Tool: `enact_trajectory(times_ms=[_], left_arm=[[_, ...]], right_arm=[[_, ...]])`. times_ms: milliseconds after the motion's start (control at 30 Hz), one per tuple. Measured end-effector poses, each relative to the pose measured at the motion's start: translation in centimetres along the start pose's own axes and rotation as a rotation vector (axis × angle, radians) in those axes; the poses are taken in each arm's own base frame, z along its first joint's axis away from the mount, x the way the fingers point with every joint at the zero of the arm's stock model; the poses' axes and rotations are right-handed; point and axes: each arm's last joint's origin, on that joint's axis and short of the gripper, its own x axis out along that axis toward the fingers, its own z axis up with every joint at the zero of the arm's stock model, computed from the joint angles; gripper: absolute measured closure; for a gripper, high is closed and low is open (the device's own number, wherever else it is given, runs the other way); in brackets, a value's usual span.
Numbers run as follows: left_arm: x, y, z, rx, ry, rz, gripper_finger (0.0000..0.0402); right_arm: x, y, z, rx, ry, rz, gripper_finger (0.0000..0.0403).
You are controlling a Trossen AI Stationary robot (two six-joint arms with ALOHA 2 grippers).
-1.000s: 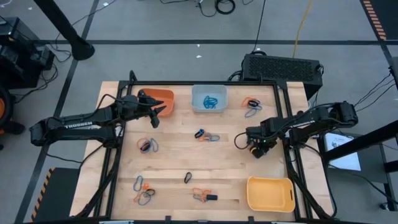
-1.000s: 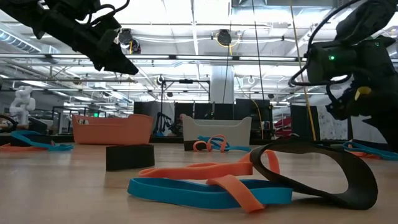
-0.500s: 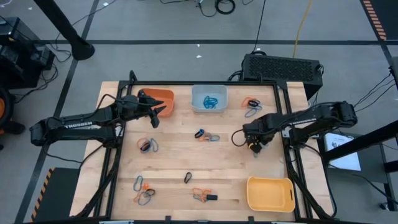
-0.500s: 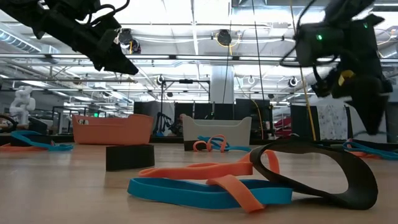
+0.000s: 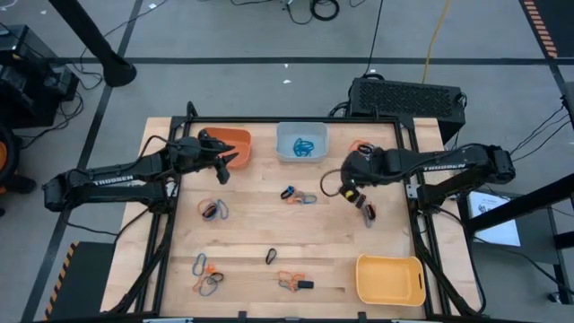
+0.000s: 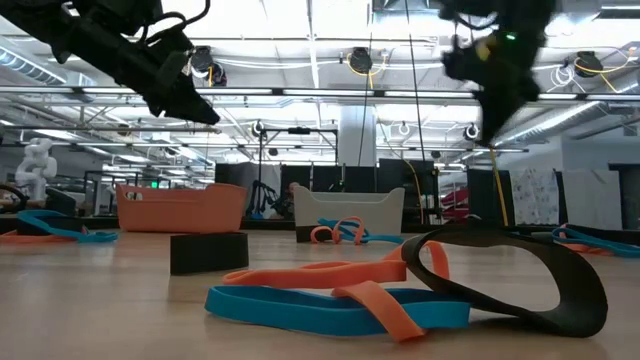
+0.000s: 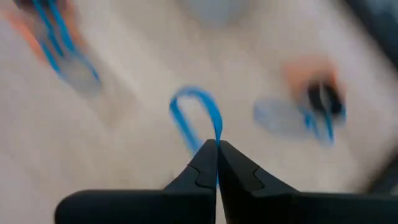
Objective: Sort rubber bands into baskets
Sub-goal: Put the blue rubberband into the gray bin
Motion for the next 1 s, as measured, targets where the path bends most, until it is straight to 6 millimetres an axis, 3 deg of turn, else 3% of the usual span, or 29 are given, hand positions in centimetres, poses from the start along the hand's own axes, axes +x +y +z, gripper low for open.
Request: enact_trajectory(times_ms=[200,367,667,1000], left_arm=[[-0.3,1.7,-0.4,-0.054,0.114,0.109,0.0278],[-1.2,2.5,0.1,-0.089,0.137,0.196,0.0278],[-2.4,2.9,0.4,-0.113,0.085,0.311,0.0278],[-2.3,3.0,0.9,-0.113,0.038,0.309,0.0278]], right_arm=[[1.2,0.6,4.2,-0.016,-0.270,0.099,0.0403],[4.3,0.2,7.2,-0.013,-0.370,0.075,0.0403],[9.9,-1.7,11.0,-0.014,-0.293,-0.019,0.0403],[12.3,-1.2,14.3,-0.040,-0.280,-0.017,0.0402]])
